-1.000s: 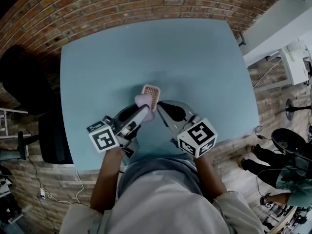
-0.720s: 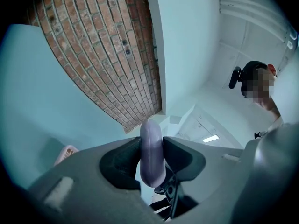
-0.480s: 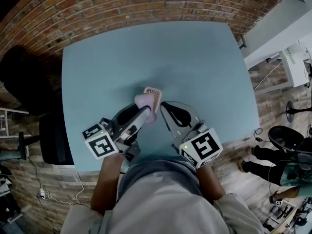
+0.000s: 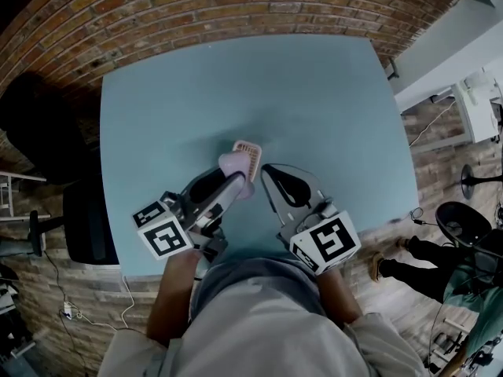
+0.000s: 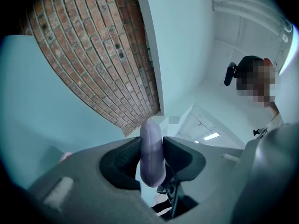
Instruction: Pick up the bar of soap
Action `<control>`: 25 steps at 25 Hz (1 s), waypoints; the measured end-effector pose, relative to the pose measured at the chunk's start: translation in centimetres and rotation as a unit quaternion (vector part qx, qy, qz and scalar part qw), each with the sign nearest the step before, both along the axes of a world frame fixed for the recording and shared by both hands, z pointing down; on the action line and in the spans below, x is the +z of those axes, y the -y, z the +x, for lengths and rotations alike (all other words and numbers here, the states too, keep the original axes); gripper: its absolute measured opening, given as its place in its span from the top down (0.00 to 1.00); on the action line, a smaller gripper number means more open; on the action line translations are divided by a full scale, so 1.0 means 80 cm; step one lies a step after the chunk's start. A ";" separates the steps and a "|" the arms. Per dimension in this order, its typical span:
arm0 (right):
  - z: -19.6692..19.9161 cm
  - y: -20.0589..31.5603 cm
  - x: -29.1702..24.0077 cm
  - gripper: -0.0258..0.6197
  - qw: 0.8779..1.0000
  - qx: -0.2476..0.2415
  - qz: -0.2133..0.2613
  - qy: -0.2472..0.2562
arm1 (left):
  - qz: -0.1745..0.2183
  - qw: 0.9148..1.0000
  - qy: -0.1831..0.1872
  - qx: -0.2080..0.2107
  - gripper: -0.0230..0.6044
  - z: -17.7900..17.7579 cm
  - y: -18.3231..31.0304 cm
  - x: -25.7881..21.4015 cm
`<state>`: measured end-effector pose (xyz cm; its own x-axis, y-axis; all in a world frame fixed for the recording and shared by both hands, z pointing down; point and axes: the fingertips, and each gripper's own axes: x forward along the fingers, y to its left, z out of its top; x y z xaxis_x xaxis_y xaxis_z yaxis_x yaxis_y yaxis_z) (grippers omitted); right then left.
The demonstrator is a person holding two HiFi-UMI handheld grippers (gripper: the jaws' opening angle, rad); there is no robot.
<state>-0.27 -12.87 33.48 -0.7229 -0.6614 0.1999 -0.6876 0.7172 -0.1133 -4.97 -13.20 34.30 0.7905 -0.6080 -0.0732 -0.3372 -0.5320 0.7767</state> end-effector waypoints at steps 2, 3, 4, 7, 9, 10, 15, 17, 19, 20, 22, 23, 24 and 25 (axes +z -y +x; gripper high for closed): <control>0.001 0.001 0.001 0.96 1.000 0.002 -0.001 -0.002 | 0.000 1.000 -0.001 -0.001 0.72 0.000 0.001 0.000; 0.002 0.002 0.003 0.96 1.000 0.003 -0.002 -0.004 | 0.000 1.000 -0.001 -0.001 0.72 0.000 0.001 0.000; 0.002 0.003 0.004 0.96 1.000 0.004 -0.003 -0.006 | 0.000 1.000 0.000 -0.001 0.72 0.000 0.001 0.001; 0.003 0.004 0.006 0.96 1.000 0.007 -0.005 -0.005 | -0.001 1.000 0.001 -0.001 0.72 0.000 0.002 0.002; 0.003 0.004 0.006 0.96 1.000 0.010 -0.005 -0.005 | -0.002 1.000 0.001 -0.001 0.72 -0.001 0.002 0.003; 0.004 0.004 0.006 0.96 1.000 0.010 -0.005 -0.006 | -0.002 1.000 0.001 -0.001 0.72 -0.001 0.001 0.003; 0.005 0.005 0.004 0.96 1.000 0.013 -0.004 -0.006 | -0.004 1.000 0.002 -0.001 0.72 -0.001 0.001 0.005; 0.004 0.005 0.004 0.96 1.000 0.013 -0.004 -0.006 | -0.004 1.000 0.003 0.000 0.72 -0.001 0.001 0.006; 0.004 0.005 0.005 0.96 1.000 0.013 -0.004 -0.006 | -0.004 1.000 0.004 0.001 0.72 -0.001 0.001 0.008; 0.004 0.005 0.005 0.96 1.000 0.013 -0.005 -0.006 | -0.005 1.000 0.005 0.001 0.72 0.000 0.000 0.008; 0.004 0.005 0.006 0.96 1.000 0.013 -0.005 -0.007 | -0.005 1.000 0.005 0.001 0.72 0.000 0.001 0.009; 0.004 0.005 0.006 0.96 1.000 0.013 -0.005 -0.008 | -0.005 1.000 0.004 0.001 0.72 0.000 0.001 0.009; 0.004 0.005 0.006 0.96 1.000 0.013 -0.005 -0.008 | -0.004 1.000 0.004 0.001 0.72 -0.001 0.001 0.008; 0.004 0.005 0.007 0.96 1.000 0.013 -0.006 -0.009 | -0.004 1.000 0.005 0.001 0.72 -0.001 0.001 0.008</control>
<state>0.06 -13.27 34.02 -0.7023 -0.6767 0.2209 -0.7073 0.6983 -0.1096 -5.02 -13.26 34.94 0.7920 -0.6075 -0.0606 -0.3439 -0.5259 0.7780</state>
